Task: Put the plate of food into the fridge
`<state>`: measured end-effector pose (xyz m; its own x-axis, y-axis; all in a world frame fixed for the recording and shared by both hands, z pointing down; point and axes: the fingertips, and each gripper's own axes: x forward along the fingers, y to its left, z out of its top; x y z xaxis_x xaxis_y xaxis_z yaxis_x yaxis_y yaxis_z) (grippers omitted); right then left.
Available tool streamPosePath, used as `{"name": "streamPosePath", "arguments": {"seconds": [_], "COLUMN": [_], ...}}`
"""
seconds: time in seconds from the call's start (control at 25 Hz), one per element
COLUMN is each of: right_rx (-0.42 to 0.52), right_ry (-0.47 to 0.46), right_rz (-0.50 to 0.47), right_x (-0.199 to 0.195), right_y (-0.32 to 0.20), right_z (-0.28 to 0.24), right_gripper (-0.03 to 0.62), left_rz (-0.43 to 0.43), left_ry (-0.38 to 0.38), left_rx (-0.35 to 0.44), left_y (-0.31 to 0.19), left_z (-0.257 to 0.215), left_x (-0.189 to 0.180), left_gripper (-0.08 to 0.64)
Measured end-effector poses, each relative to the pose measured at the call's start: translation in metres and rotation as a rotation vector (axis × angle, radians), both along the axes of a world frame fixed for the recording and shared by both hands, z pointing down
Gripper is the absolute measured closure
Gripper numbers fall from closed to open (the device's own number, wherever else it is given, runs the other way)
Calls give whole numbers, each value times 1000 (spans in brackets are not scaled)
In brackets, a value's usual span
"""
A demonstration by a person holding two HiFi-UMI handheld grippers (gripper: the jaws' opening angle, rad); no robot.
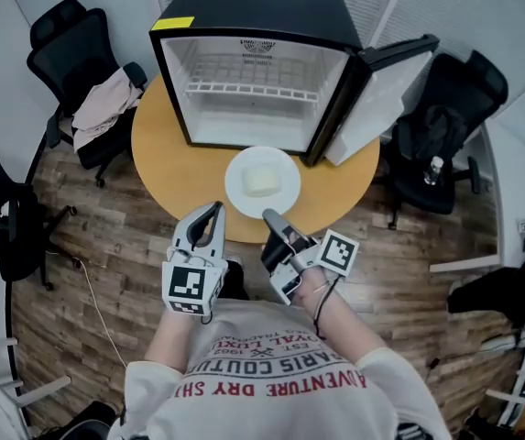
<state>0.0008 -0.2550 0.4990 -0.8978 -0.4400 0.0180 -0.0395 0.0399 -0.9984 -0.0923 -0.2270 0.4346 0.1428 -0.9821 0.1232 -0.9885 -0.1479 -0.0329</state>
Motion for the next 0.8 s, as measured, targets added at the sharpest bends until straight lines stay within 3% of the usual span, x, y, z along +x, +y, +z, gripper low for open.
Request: {"name": "streamPosePath", "arguments": {"seconds": [0.4,0.8], "right_rx": [9,10], "right_ry": [-5,1], "right_rz": [75,151], "right_x": [-55,-96], "right_y": [-87,-153], "right_z": [-8,-11], "right_gripper": [555,555], "left_rz": [69,137], "left_ry": [9,29], "left_rx": [14,8], "left_y": [-96,-158], "left_z": [-9,-6], "left_x": [-57,-94], "left_gripper": [531,531]}}
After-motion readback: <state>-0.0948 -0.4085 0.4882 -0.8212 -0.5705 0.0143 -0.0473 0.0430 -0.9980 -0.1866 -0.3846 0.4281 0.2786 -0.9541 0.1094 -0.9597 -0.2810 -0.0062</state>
